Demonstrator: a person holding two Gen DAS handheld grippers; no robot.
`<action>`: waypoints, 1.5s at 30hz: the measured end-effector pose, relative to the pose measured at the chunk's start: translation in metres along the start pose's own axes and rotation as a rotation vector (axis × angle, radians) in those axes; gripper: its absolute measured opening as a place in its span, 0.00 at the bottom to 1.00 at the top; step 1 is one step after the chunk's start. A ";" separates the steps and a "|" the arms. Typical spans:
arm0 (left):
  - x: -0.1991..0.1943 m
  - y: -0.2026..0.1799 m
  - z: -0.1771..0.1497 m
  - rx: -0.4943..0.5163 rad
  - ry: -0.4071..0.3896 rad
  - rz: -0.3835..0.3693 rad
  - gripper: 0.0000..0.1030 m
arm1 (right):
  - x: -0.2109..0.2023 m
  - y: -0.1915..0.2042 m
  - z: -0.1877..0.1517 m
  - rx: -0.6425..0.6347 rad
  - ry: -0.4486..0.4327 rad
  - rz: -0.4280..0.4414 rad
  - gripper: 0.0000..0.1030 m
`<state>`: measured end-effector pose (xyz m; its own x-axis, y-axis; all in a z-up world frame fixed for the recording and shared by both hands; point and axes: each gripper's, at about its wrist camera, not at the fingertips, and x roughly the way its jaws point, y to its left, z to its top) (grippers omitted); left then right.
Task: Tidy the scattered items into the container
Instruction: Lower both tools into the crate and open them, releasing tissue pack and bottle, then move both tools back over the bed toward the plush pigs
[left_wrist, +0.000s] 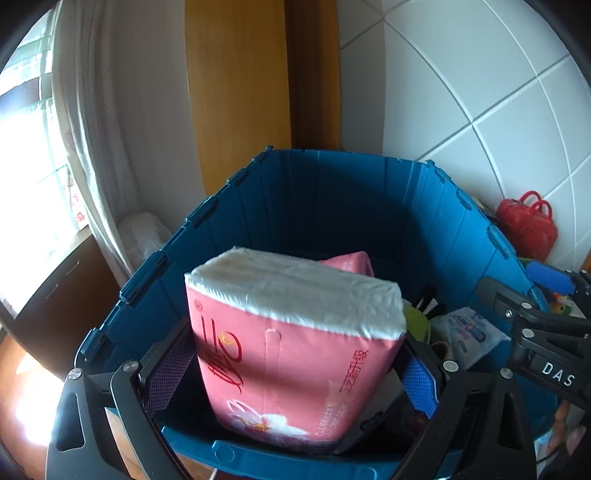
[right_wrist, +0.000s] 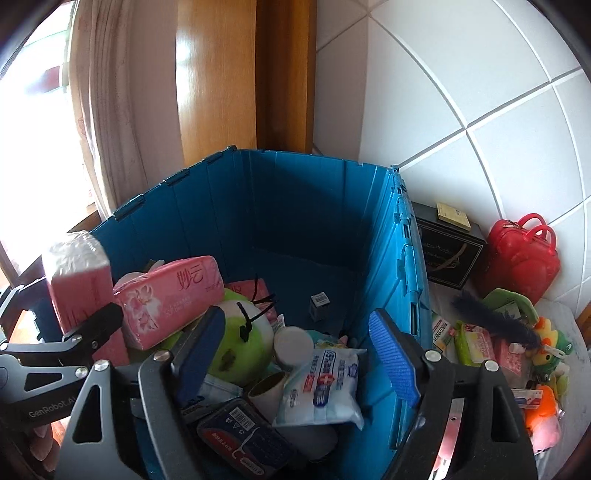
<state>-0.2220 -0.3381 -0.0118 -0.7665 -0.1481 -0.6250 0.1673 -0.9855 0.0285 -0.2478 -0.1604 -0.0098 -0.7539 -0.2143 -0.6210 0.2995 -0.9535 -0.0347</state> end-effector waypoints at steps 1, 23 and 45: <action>-0.003 0.001 -0.001 -0.001 -0.009 -0.003 0.96 | -0.001 0.000 -0.001 0.002 0.000 -0.002 0.78; -0.045 -0.010 -0.018 0.019 -0.050 -0.025 0.96 | -0.040 -0.004 -0.022 0.022 -0.027 -0.029 0.79; -0.081 -0.075 -0.050 0.026 -0.045 0.008 0.96 | -0.092 -0.064 -0.070 0.033 -0.047 -0.028 0.86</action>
<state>-0.1413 -0.2477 -0.0025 -0.7925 -0.1590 -0.5888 0.1577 -0.9860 0.0539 -0.1565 -0.0647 -0.0052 -0.7889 -0.1963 -0.5824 0.2592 -0.9655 -0.0256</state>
